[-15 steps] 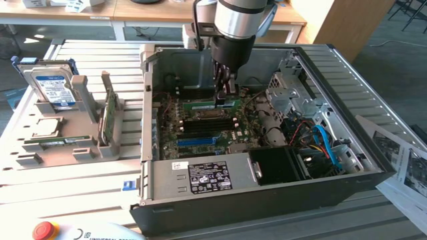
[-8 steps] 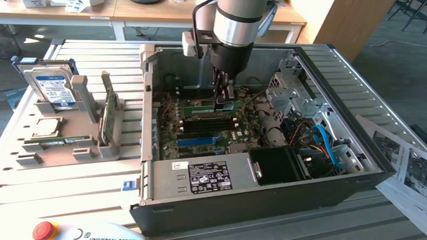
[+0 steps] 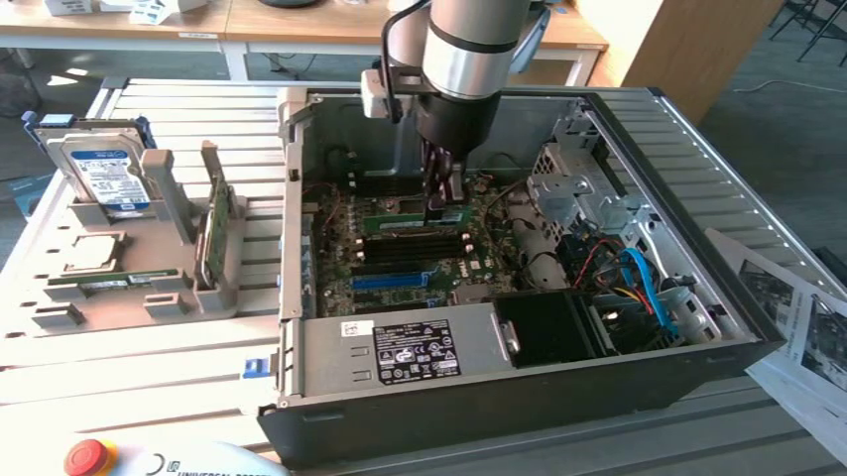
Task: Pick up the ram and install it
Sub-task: 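Insert the ram into the slot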
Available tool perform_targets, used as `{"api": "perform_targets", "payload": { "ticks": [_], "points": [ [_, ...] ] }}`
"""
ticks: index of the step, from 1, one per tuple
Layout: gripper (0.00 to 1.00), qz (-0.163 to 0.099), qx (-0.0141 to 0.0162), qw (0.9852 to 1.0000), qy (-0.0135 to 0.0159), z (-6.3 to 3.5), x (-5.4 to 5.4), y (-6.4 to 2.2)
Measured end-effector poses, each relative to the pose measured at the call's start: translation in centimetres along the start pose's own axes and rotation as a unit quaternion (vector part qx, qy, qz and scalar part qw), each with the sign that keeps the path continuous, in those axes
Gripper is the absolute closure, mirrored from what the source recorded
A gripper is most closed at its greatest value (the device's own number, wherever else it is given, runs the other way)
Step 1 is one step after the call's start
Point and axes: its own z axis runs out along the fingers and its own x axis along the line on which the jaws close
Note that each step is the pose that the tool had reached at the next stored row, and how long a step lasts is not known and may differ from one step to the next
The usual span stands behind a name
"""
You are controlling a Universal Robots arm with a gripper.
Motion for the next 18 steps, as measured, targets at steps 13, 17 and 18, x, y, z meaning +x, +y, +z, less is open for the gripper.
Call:
{"api": "perform_targets", "payload": {
  "ticks": [13,17,18],
  "points": [
    [0.88,0.0,0.0,1.0,0.0,0.43,0.0,-0.01],
    [0.88,0.0,0.0,1.0,0.0,0.44,0.01,-0.29],
    [0.88,0.0,0.0,1.0,0.0,0.44,0.01,-0.37]
  ]
}}
